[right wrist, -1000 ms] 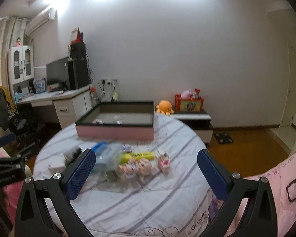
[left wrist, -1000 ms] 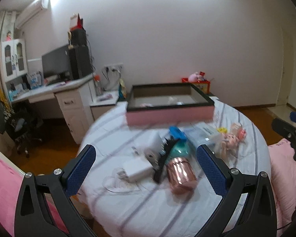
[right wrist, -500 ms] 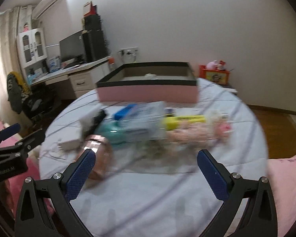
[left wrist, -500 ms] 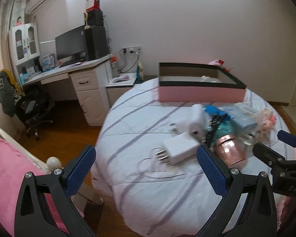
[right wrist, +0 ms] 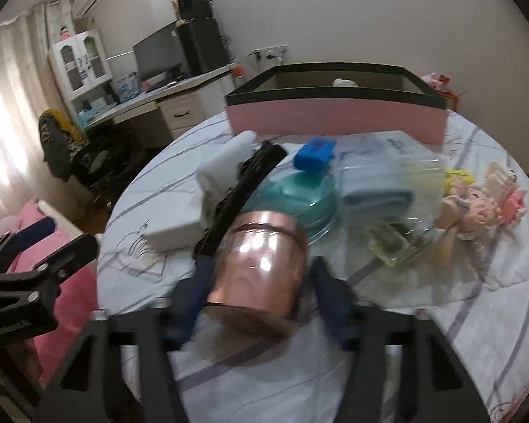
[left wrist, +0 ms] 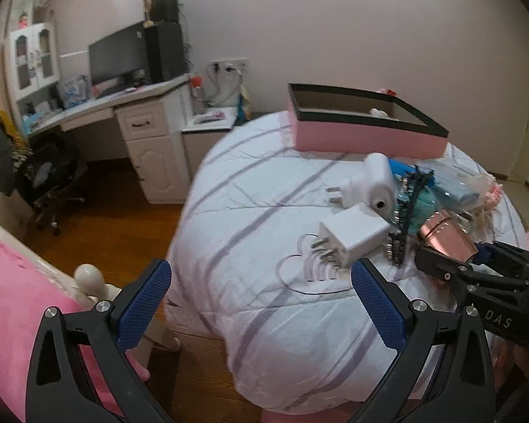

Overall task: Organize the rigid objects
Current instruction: 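Grasp the white charger with the left tool while the right tool grasps the rose-gold canister, then lower the charger and canister into the pink box and open both tools, then withdraw both tools from the box back over the table, then grasp the black cable with the left tool while the right tool grasps the white block figure, then carry the cable and block figure into the pink box and release both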

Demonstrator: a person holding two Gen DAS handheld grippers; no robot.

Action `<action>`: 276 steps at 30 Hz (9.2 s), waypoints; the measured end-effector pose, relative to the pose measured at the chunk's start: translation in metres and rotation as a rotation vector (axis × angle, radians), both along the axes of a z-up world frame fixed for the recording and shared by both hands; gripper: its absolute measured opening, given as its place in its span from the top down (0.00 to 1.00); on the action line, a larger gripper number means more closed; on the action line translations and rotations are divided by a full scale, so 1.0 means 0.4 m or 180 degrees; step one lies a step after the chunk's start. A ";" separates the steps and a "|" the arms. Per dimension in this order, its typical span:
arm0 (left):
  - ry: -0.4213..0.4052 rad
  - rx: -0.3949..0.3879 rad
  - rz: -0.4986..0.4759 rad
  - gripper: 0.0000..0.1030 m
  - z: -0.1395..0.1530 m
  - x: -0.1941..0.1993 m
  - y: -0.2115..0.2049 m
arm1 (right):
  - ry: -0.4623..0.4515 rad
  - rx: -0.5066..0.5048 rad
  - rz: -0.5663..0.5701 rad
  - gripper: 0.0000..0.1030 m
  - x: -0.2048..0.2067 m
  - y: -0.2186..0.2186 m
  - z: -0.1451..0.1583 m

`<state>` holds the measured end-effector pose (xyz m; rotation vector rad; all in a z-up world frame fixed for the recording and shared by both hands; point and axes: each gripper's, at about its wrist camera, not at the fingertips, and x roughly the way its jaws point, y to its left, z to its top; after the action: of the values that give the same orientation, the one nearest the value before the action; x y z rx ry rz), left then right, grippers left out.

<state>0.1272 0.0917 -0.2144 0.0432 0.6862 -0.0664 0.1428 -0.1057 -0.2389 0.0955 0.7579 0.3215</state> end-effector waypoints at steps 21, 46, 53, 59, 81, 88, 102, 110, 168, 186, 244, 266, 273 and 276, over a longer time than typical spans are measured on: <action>0.0305 0.0087 -0.0138 0.00 -0.087 0.159 -0.139 | -0.0012 -0.0182 -0.0419 0.52 -0.060 -0.207 0.002; 0.0231 -0.0277 -0.0390 0.61 -0.066 0.126 -0.133 | -0.0060 -0.0168 -0.0395 0.53 -0.060 -0.212 -0.003; 0.0092 -0.0263 -0.0400 0.61 -0.023 0.097 -0.138 | -0.0123 -0.0144 -0.0355 0.54 -0.069 -0.210 0.020; -0.0061 -0.0243 -0.0508 0.61 0.034 0.076 -0.169 | -0.0271 -0.0122 -0.0330 0.54 -0.071 -0.212 0.061; -0.0185 -0.0150 -0.1089 0.61 0.250 0.428 -0.345 | -0.0633 -0.0137 -0.0191 0.54 0.271 -0.275 0.304; 0.0431 -0.0017 -0.1035 0.61 0.168 0.712 -0.390 | -0.0197 -0.0277 -0.0187 0.54 0.520 -0.256 0.240; 0.0955 0.0208 -0.0999 0.59 0.027 0.883 -0.465 | 0.0528 -0.0526 -0.0190 0.53 0.702 -0.258 0.098; 0.0675 0.0138 -0.0868 0.31 0.095 0.800 -0.405 | 0.0332 -0.0364 -0.0281 0.40 0.653 -0.282 0.159; -0.1436 0.0138 -0.0209 0.00 0.378 -0.201 -0.227 | -0.1643 -0.0285 -0.0950 0.00 -0.301 -0.232 0.401; -0.0339 0.0180 -0.0293 0.00 0.116 -0.004 -0.182 | -0.0861 -0.0238 -0.1069 0.00 -0.161 -0.311 0.240; 0.0411 -0.0326 -0.0710 0.80 -0.075 0.125 -0.170 | 0.0068 -0.0148 -0.0792 0.70 0.121 -0.446 0.012; -0.0321 -0.0195 -0.0680 0.85 0.106 0.023 -0.198 | -0.0600 -0.0034 -0.0681 0.71 -0.017 -0.373 0.171; -0.0917 -0.0207 -0.0683 0.85 0.265 -0.035 -0.234 | -0.1120 -0.0047 -0.0418 0.71 -0.106 -0.279 0.313; -0.1124 -0.0209 -0.0668 0.85 0.323 -0.059 -0.243 | -0.1341 -0.0055 -0.0361 0.71 -0.141 -0.247 0.367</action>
<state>0.1038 -0.0055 -0.0853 0.0620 0.3243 -0.2764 0.0866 -0.2046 -0.0920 0.0514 0.3361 0.2164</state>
